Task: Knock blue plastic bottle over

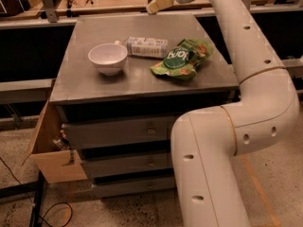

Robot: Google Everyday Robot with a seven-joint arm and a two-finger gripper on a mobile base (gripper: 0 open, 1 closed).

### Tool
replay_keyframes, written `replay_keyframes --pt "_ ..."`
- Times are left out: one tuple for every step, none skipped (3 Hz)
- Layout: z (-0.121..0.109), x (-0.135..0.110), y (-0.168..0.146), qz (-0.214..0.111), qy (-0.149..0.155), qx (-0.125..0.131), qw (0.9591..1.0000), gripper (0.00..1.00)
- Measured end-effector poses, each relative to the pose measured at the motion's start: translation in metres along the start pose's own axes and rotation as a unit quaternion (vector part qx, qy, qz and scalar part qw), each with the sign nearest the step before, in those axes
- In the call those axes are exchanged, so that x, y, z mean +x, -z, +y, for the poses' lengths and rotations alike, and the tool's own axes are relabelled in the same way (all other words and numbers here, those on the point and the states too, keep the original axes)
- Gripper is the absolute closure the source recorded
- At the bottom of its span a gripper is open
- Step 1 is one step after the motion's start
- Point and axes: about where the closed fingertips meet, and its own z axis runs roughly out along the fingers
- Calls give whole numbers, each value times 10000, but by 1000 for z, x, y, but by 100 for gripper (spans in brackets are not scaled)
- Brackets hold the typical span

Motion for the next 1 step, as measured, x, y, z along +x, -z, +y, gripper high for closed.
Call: replay_keyframes --pt "0 0 0 2 4 -2 10000 0"
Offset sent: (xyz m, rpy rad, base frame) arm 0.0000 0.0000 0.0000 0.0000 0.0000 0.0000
